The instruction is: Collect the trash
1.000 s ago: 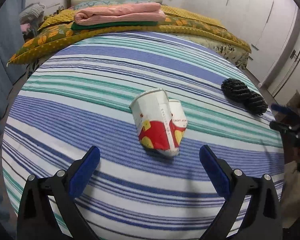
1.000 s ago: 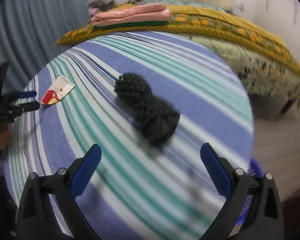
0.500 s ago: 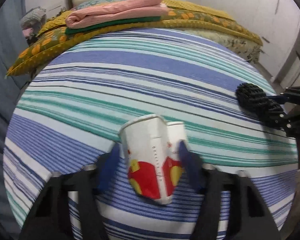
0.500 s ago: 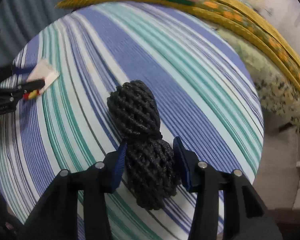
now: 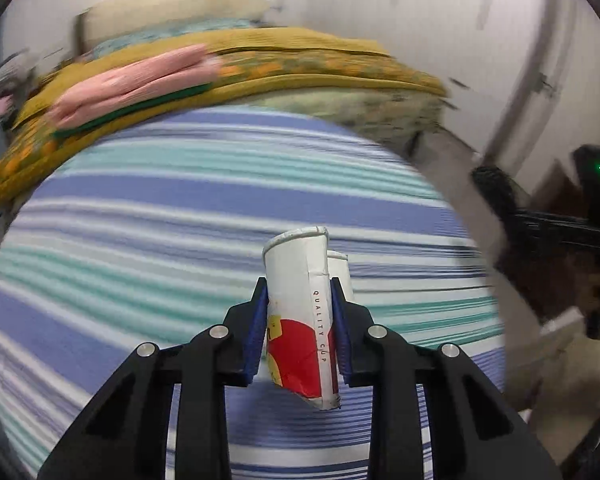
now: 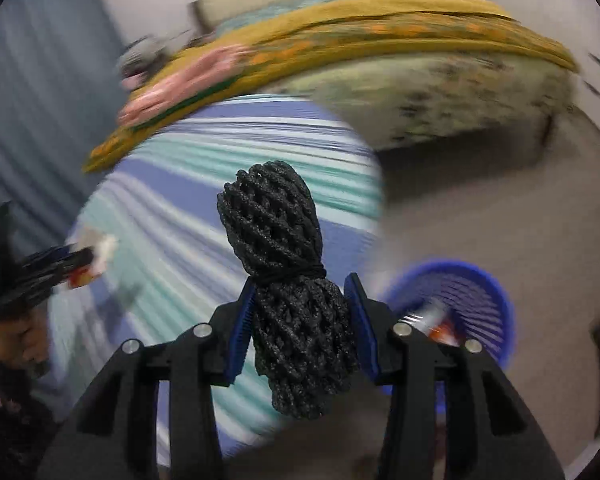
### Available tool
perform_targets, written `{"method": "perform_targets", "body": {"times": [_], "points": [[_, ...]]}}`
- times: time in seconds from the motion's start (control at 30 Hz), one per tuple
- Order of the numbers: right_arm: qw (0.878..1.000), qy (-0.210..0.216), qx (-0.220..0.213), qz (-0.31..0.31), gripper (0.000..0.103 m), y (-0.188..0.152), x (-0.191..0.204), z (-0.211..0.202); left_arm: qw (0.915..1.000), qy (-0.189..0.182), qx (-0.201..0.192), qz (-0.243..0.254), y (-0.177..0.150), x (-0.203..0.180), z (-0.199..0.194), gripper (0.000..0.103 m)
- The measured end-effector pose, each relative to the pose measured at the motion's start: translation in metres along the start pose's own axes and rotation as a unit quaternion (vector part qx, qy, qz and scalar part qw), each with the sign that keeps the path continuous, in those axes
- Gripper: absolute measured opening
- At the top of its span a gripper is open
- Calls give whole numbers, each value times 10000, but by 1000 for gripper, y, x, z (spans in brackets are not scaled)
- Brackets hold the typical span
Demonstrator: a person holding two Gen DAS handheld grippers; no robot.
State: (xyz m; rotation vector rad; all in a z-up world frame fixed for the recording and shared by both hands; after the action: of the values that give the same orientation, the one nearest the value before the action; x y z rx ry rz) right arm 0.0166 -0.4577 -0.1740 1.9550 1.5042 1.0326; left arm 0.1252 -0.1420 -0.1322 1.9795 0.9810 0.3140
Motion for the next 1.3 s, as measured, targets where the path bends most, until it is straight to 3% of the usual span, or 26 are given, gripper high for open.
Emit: {"method": "perform_targets", "body": {"times": [0.1, 0.23, 0.37, 0.53, 0.57, 0.63, 0.67, 0.73, 0.8, 0.9, 1.03, 1.17, 1.3], "points": [[9972, -534, 92, 525, 43, -18, -63, -7, 9984, -531, 106, 160, 11, -60, 16, 29], [9914, -841, 167, 988, 43, -38, -121, -5, 9920, -1134, 369, 411, 21, -148, 56, 30], [9836, -1005, 205, 1484, 43, -57, -165, 4, 9857, -1318, 825, 649, 15, -215, 113, 30], [9736, -1031, 203, 2028, 45, -69, -203, 26, 9813, -1206, 1186, 923, 7, -262, 180, 31], [9721, -996, 187, 2117, 45, -71, -208, 30, 9809, -1152, 1221, 986, 4, -269, 194, 35], [9670, -898, 160, 2380, 58, -79, -220, 43, 9802, -1084, 1229, 1115, 0, -283, 217, 49], [9650, -933, 141, 2447, 72, -84, -225, 48, 9804, -1074, 1178, 1154, -1, -288, 224, 60], [9629, -1050, 92, 2485, 76, -89, -233, 51, 9810, -1099, 1064, 1195, -1, -292, 229, 73], [9607, -1189, 28, 2509, 83, -92, -237, 46, 9831, -1055, 900, 1194, 3, -291, 222, 88], [9571, -1393, -129, 2538, 92, -92, -238, 25, 9862, -1081, 322, 1212, 10, -288, 189, 97], [9594, -1489, -340, 2373, 98, -86, -222, -18, 9859, -982, -202, 1337, 12, -284, 138, 98], [9643, -1514, -544, 2103, 98, -85, -189, -62, 9874, -1045, -263, 1155, 7, -280, 101, 98], [9680, -1836, -884, 1464, 98, -86, -149, -109, 9878, -778, -499, 1252, -4, -276, 64, 98]]}}
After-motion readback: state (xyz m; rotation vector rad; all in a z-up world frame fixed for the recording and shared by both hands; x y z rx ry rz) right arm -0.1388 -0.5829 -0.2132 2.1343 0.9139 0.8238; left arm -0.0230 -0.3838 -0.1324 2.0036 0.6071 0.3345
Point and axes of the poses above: each gripper's, at about its wrist camera, not at the fingertips, and z roughly the way its jaws point, x to its left, y to its top, the point moved 4 cm from there along z, roughly the way its jaws point, and after that the axes turned 13 degrees about -x, right-handed, at the moved point
